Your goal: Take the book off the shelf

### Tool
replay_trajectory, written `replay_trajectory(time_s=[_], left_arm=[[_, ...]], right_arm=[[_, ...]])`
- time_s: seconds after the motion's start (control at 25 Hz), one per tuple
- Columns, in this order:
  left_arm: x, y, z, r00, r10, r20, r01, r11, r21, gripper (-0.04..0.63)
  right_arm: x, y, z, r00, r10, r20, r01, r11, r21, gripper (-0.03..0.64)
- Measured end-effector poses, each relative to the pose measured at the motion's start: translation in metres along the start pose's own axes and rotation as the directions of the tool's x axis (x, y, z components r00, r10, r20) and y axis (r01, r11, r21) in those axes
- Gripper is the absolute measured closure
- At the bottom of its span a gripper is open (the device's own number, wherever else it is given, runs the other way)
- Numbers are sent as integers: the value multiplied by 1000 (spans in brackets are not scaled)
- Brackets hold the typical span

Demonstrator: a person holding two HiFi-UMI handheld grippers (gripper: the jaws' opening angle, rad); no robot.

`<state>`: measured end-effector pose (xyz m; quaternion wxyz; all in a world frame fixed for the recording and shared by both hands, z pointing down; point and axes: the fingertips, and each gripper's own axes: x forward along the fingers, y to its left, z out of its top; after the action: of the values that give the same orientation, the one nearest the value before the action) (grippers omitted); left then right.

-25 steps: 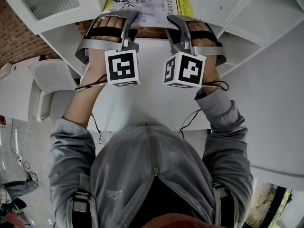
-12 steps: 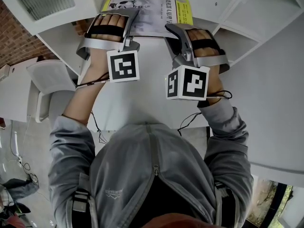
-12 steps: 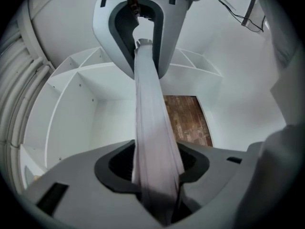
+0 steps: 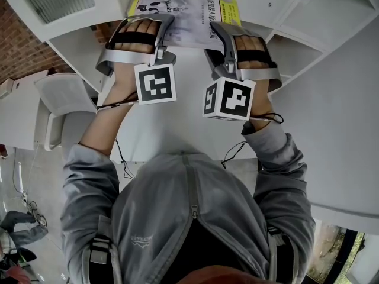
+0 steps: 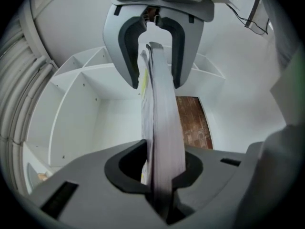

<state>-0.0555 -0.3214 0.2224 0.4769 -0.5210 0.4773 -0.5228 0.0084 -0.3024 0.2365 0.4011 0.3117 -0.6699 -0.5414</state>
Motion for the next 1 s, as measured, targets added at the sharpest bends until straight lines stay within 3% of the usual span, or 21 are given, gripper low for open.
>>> replay_trajectory(time_s=[0.28, 0.56, 0.6, 0.68, 0.72, 1.0], left_arm=[[-10, 0, 2, 1000, -18, 0, 18, 1000, -13, 512], [-19, -3, 3, 1000, -15, -16, 15, 1000, -3, 512], [-21, -3, 3, 1000, -13, -16, 13, 1000, -2, 512], [-23, -5, 3, 1000, -10, -15, 10, 1000, 1, 512], [-25, -6, 4, 1000, -9, -14, 9, 1000, 3, 514], [-33, -3, 3, 1000, 12, -8, -12, 1000, 9, 517]], right_arm=[[18, 0, -9, 994, -42, -98, 39, 999, -37, 354], [17, -5, -6, 991, -103, -88, 99, 994, -47, 357], [15, -6, -5, 990, -118, -81, 114, 992, -50, 365], [11, -9, -1, 986, -154, -66, 151, 987, -53, 490], [9, -9, 0, 984, -165, -63, 161, 985, -53, 513], [1, -9, 5, 984, -162, -71, 159, 986, -46, 528]])
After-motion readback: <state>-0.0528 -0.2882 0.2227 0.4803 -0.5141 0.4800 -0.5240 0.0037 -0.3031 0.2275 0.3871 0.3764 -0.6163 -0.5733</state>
